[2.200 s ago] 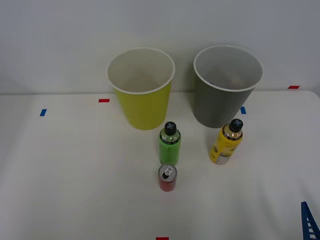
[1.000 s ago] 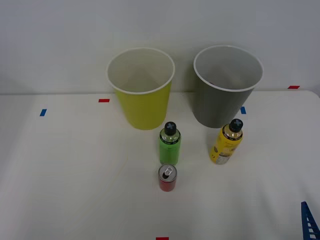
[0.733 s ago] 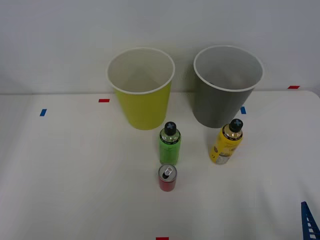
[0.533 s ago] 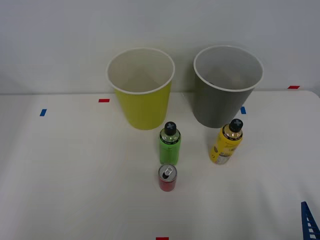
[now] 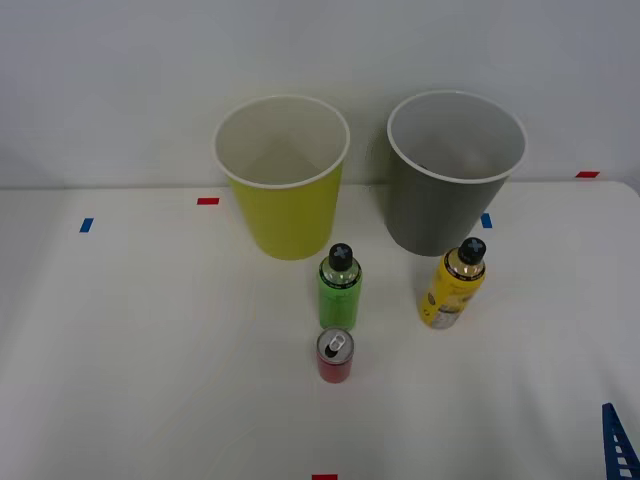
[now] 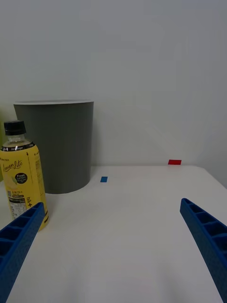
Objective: Put cans in the gray bin, plastic bottles in the light green bin
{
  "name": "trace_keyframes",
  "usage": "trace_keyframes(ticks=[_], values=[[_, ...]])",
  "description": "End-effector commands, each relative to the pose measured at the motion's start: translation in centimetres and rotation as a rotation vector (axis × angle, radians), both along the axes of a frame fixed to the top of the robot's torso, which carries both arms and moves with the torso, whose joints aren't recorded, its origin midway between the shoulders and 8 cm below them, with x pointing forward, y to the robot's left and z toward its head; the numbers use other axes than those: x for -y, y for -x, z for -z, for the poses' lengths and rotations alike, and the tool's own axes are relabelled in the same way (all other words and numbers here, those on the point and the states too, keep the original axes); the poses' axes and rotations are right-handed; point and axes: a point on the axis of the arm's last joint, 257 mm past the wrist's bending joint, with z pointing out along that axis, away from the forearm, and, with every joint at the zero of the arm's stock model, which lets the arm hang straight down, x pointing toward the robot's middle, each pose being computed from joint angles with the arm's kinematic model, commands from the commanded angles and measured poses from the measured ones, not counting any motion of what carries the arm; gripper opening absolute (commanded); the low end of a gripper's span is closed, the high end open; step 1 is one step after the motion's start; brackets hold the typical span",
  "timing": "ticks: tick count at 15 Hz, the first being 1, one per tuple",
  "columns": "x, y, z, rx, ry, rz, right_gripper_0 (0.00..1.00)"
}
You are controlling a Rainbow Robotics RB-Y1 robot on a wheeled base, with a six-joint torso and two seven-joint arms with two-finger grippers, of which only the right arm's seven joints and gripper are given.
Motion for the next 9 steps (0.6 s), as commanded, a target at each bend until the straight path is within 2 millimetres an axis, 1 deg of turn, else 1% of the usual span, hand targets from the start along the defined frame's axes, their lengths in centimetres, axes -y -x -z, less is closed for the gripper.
trace_keyframes(ticks=[1, 2, 3, 5, 7, 9], values=[[0.0, 0.0, 0.0, 0.0, 0.0, 0.0, 1.0], [-0.1, 0.1, 1.9, -0.031, -0.036, 0.015, 1.0], [-0.3, 0.3, 2.0, -0.022, -0.056, 0.006, 1.0], [-1.6, 0.6, 1.2, 0.019, -0.074, -0.029, 1.0], [-3.1, 0.2, 1.4, 0.021, -0.092, -0.059, 1.0], [-5.3, -0.6, 1.4, 0.038, -0.114, -0.098, 1.0]])
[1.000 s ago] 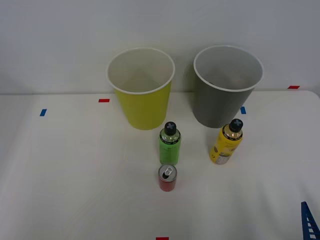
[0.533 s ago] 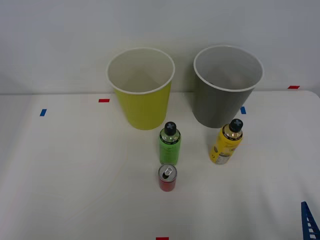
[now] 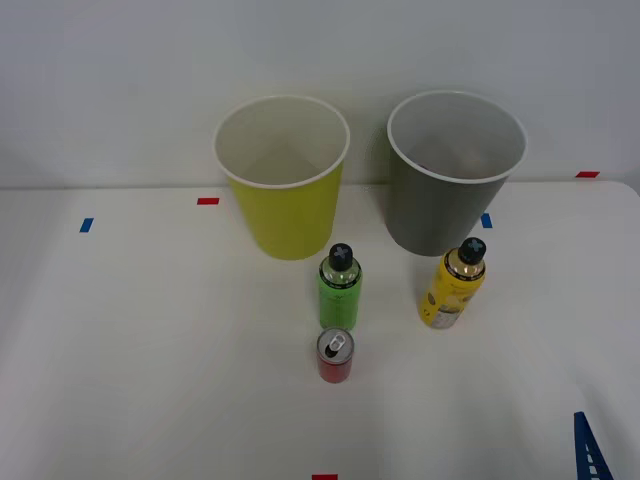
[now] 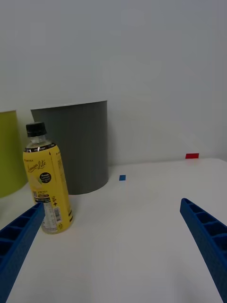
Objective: Put cans in the gray bin, plastic bottles in the light green bin
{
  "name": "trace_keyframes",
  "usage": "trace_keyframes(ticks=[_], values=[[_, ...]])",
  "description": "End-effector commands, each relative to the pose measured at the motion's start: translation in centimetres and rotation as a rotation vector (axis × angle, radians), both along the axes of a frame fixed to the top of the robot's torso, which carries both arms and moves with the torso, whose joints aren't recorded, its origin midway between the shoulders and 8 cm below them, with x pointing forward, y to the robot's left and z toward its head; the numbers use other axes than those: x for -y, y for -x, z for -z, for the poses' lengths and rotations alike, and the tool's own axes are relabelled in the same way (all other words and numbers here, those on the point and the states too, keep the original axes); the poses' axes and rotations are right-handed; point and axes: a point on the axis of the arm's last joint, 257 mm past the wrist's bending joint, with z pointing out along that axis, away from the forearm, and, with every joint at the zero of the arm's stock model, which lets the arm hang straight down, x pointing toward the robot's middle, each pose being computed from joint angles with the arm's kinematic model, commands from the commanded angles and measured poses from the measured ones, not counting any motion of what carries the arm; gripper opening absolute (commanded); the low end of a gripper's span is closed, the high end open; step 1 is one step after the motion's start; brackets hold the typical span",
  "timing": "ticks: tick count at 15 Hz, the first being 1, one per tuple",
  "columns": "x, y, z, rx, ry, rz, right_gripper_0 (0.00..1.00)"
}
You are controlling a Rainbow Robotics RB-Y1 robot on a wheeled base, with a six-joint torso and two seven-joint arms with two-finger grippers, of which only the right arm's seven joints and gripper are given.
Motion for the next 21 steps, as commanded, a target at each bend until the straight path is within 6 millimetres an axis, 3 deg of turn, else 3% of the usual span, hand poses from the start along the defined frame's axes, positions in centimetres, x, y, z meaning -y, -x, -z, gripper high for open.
trace_keyframes(ticks=[1, 5, 8, 11, 17, 21], values=[[-3.1, -1.4, -0.1, 0.025, -0.013, -0.056, 1.0], [-6.8, -6.5, -0.5, 0.05, -0.014, -0.099, 1.0], [-8.4, -10.3, -1.0, 0.06, 0.059, -0.069, 1.0], [-10.2, -12.8, -0.8, 0.041, 0.116, -0.068, 1.0], [-10.8, -16.8, 1.1, 0.014, 0.083, -0.076, 1.0], [-11.0, -19.0, 0.6, 0.013, 0.076, -0.096, 1.0]])
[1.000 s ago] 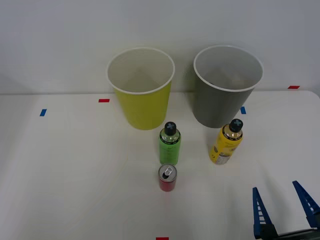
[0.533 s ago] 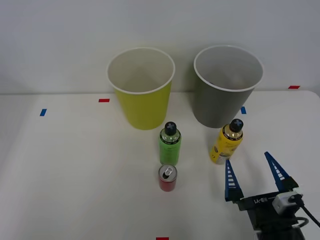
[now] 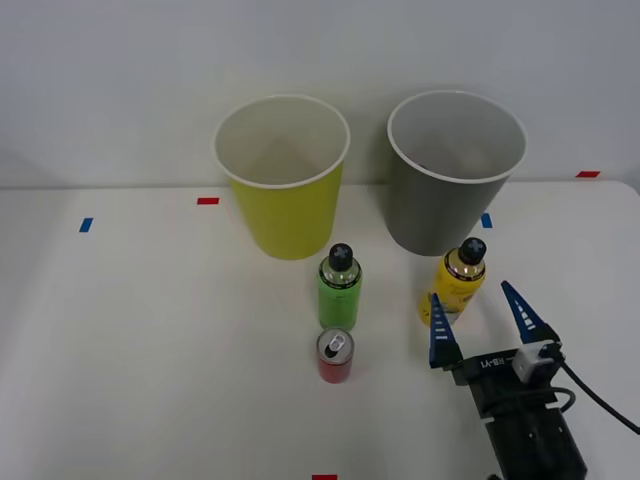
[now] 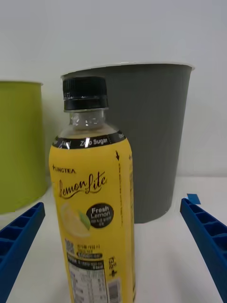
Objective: Put cans in the gray bin, plastic bottles in the light green bin
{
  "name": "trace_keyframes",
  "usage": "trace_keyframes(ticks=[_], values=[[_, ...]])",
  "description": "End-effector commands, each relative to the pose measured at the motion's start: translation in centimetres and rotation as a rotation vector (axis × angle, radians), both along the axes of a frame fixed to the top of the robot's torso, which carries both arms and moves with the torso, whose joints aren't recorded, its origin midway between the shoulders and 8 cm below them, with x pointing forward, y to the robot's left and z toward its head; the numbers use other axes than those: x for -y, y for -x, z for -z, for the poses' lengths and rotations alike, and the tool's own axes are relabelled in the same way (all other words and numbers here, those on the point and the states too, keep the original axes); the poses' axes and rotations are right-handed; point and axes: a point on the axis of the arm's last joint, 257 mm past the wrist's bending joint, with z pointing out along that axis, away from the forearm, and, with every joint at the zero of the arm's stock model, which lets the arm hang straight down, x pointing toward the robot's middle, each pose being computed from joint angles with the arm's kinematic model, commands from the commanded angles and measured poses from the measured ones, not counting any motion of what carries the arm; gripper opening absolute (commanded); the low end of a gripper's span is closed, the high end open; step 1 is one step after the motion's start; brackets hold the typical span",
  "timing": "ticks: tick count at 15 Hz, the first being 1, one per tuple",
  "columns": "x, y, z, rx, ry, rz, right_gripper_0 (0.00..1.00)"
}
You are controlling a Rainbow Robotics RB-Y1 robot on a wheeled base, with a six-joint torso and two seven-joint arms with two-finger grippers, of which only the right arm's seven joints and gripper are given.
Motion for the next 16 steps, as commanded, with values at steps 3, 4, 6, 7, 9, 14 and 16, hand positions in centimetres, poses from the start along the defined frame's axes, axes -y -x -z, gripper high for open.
trace_keyframes(ticks=[3, 4, 6, 7, 9, 14, 16], values=[[-0.2, -2.4, -0.6, -0.019, 0.002, -0.021, 1.0], [-0.4, -2.5, -0.6, -0.023, -0.001, -0.023, 1.0], [-0.8, -2.9, -1.0, -0.017, -0.009, -0.028, 1.0], [-1.1, -3.0, -1.0, -0.018, -0.009, -0.032, 1.0], [-1.6, -3.6, -0.7, -0.038, -0.01, -0.034, 1.0], [-1.7, -3.9, -1.0, -0.033, -0.007, -0.035, 1.0], [-1.6, -3.9, -1.1, -0.032, 0.002, -0.036, 1.0]])
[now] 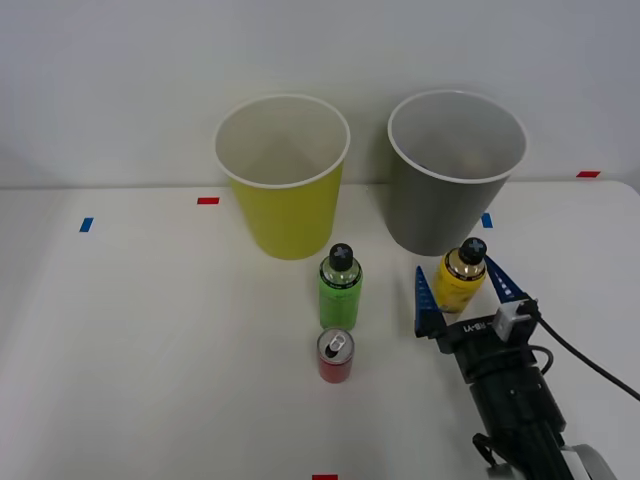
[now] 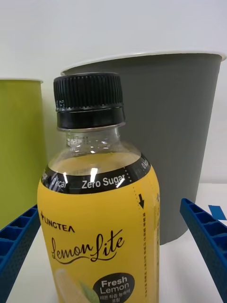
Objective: Put cans in the gray bin, plastic bottles in the light green bin
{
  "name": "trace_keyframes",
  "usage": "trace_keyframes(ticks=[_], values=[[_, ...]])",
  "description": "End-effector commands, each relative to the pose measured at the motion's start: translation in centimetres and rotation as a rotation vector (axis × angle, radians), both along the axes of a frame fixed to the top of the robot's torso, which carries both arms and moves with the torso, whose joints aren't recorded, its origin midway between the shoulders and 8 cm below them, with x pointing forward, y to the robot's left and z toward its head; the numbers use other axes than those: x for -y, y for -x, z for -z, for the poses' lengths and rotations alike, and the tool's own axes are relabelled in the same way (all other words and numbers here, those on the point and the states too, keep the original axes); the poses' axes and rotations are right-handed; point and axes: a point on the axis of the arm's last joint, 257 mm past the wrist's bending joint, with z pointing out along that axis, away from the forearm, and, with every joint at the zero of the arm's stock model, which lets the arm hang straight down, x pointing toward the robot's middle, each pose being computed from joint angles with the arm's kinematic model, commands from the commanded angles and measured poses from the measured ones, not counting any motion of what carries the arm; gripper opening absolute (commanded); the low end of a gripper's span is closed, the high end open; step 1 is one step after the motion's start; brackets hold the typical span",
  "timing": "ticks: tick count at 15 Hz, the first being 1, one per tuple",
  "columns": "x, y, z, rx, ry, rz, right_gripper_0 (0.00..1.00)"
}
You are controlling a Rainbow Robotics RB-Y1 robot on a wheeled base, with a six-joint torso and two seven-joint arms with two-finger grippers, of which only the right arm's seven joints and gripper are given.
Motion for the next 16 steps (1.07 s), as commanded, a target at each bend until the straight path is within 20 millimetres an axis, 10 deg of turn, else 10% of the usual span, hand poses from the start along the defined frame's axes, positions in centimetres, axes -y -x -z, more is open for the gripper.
trace_keyframes(ticks=[1, 8, 10, 12, 16], values=[[0.2, 0.0, 0.0, 0.002, 0.017, -0.002, 1.0], [0.1, -0.9, -0.1, -0.007, 0.036, -0.002, 1.0], [0.0, -1.0, -0.2, -0.01, 0.04, -0.002, 0.62], [0.3, -1.1, -0.2, -0.01, 0.028, 0.002, 0.03], [0.7, -1.0, -0.2, -0.011, 0.021, 0.003, 0.0]])
